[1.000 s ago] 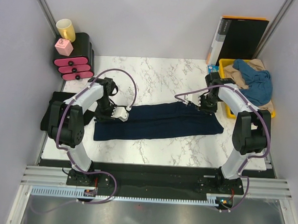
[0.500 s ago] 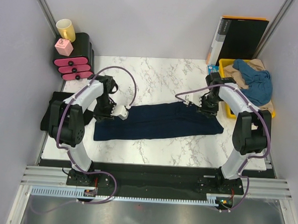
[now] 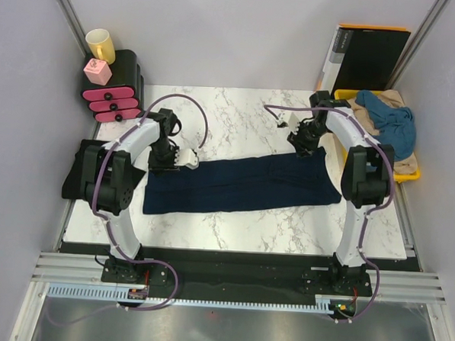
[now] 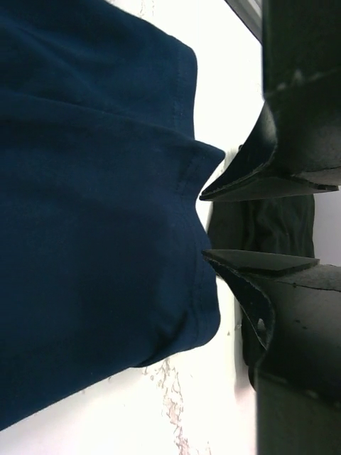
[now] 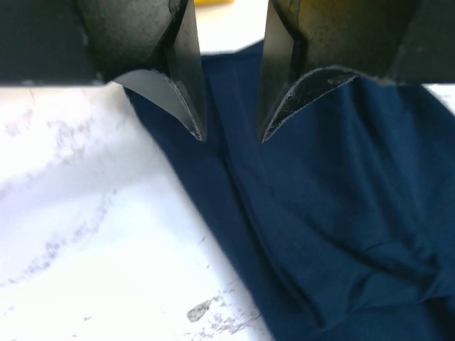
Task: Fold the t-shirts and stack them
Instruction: Fold the other side of the tshirt into a rectangle
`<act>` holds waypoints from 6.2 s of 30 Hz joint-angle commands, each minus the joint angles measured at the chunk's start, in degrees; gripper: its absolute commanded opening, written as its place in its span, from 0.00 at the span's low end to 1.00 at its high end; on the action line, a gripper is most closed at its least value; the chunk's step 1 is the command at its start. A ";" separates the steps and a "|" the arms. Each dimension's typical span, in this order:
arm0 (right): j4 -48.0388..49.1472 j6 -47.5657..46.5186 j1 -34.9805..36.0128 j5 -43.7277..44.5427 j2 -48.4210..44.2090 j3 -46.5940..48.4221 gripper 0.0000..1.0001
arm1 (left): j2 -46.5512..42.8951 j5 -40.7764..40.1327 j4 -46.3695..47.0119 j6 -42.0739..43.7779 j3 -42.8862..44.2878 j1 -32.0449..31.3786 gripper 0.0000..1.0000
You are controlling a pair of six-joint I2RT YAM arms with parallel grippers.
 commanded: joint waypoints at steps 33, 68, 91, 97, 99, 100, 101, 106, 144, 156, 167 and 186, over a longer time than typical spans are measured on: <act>-17.15 -8.15 0.67 -7.86 17.36 19.39 0.42 | 3.87 0.26 1.84 -2.96 3.71 -1.05 0.37; -22.25 -13.16 1.46 -3.47 14.19 20.01 0.42 | 6.33 1.76 1.66 -3.93 5.29 -2.72 0.36; -18.39 -11.23 2.86 -2.59 16.48 15.97 0.08 | 6.86 3.16 2.19 -4.45 5.03 -2.72 0.35; -18.39 -10.88 3.21 -2.50 14.90 14.57 0.00 | 6.60 3.25 2.45 -4.46 4.86 -2.72 0.35; -18.56 -10.88 3.30 -2.76 13.15 13.69 0.00 | 6.51 3.25 2.37 -4.45 4.51 -2.72 0.35; -18.56 -10.97 3.30 -2.68 12.53 13.42 0.00 | 6.33 3.34 2.45 -4.54 4.50 -2.72 0.35; -18.56 -11.05 3.39 -2.50 11.31 13.07 0.00 | 6.25 3.51 2.54 -4.63 4.16 -2.72 0.35; -16.98 -11.41 3.48 0.22 10.24 12.37 0.30 | 6.51 3.69 2.63 -4.81 3.98 -2.72 0.35; -12.41 -11.23 2.77 3.30 13.94 15.27 0.00 | 9.59 2.81 1.58 -4.54 9.25 -3.08 0.34; -16.71 -12.64 3.13 5.41 8.93 14.83 0.00 | 10.46 3.69 1.66 -5.16 9.34 -3.25 0.34; -16.80 -11.32 3.65 4.44 8.22 13.07 0.00 | 10.73 3.86 1.84 -5.16 9.69 -3.34 0.34; -14.95 -8.77 4.27 3.57 6.02 11.93 0.02 | 10.99 4.30 2.01 -5.60 9.69 -3.34 0.34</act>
